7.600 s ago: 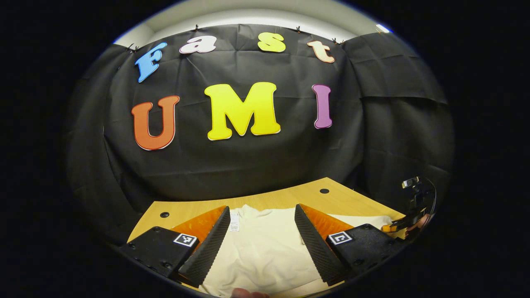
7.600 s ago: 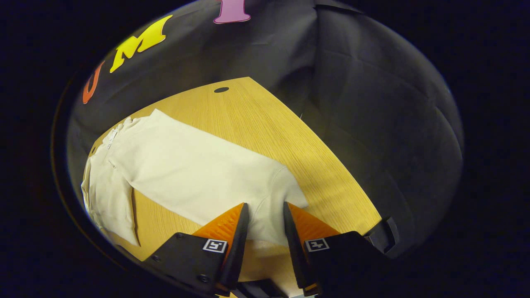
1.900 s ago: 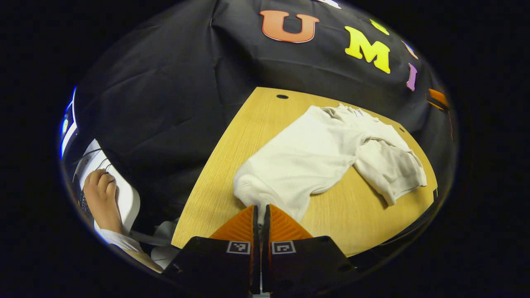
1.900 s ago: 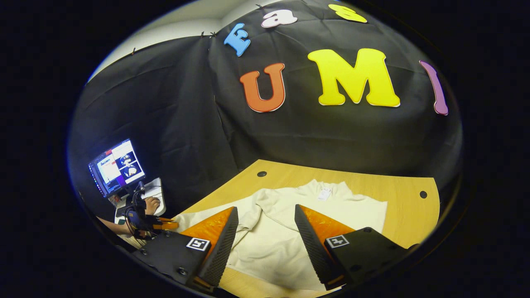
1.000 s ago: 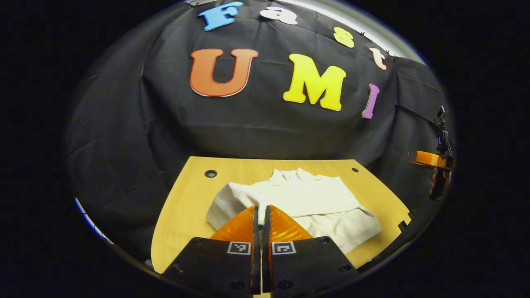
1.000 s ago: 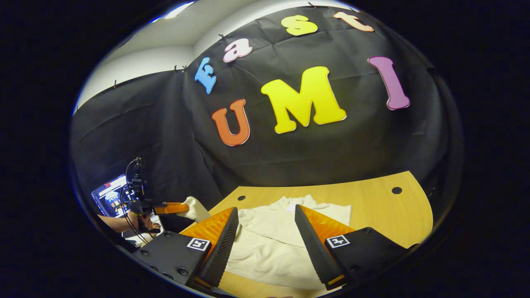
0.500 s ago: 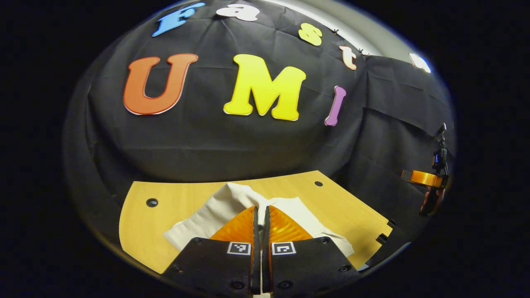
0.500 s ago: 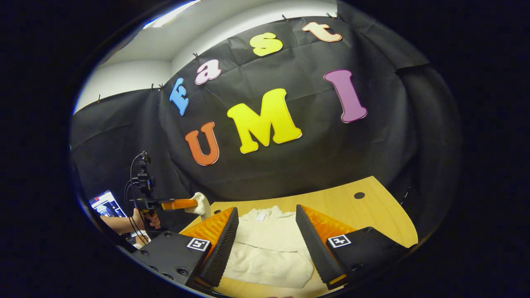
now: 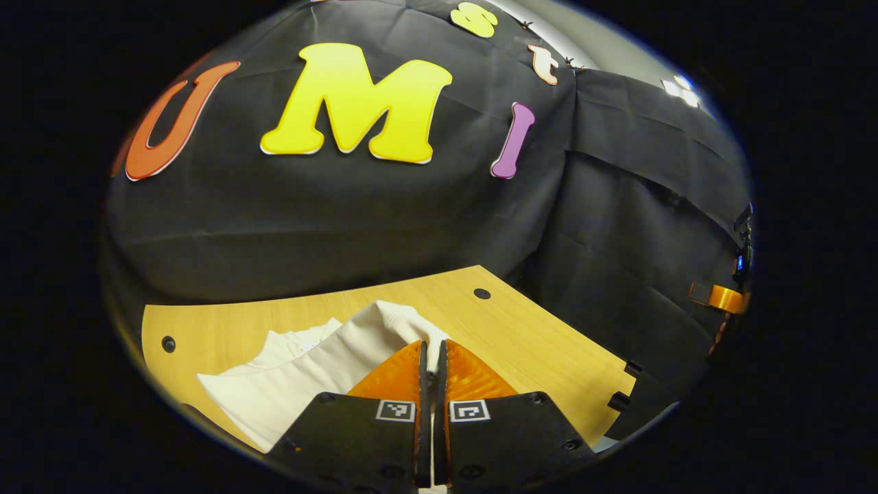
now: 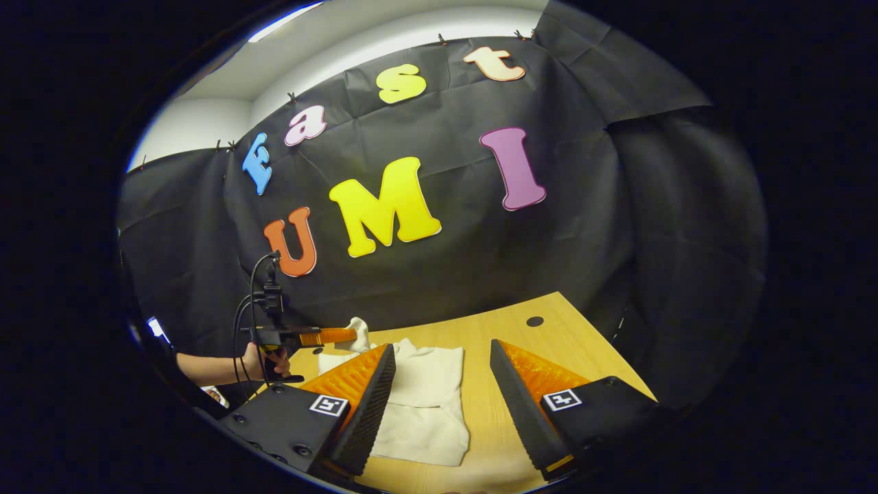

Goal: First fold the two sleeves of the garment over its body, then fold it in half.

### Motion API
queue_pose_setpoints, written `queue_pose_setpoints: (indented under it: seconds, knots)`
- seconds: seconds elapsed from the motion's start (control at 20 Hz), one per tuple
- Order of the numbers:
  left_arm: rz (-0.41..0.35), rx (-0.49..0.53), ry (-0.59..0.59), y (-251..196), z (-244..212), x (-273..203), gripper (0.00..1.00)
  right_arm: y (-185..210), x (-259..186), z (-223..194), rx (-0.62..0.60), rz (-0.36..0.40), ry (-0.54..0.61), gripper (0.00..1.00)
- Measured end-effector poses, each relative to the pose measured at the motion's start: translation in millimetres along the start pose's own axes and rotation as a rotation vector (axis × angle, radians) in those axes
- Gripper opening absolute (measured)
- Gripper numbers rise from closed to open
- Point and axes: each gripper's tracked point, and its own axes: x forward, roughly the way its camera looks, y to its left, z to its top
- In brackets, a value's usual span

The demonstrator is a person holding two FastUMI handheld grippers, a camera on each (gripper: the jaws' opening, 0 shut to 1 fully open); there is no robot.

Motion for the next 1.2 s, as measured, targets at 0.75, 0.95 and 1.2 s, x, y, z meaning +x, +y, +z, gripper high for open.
queue_pose_setpoints:
  seconds: [0.75,0.95,1.2]
  knots:
    - [0.129,0.026,0.162,15,-98,125,0.68,-15,3,-11,-0.056,-0.066,0.102,0.88]
    - [0.2,0.031,0.126,26,-86,98,0.99,-1,17,-11,-0.064,-0.024,0.099,0.89]
    - [0.284,0.027,-0.002,29,-50,28,0.99,27,44,-15,-0.082,0.022,0.091,0.92]
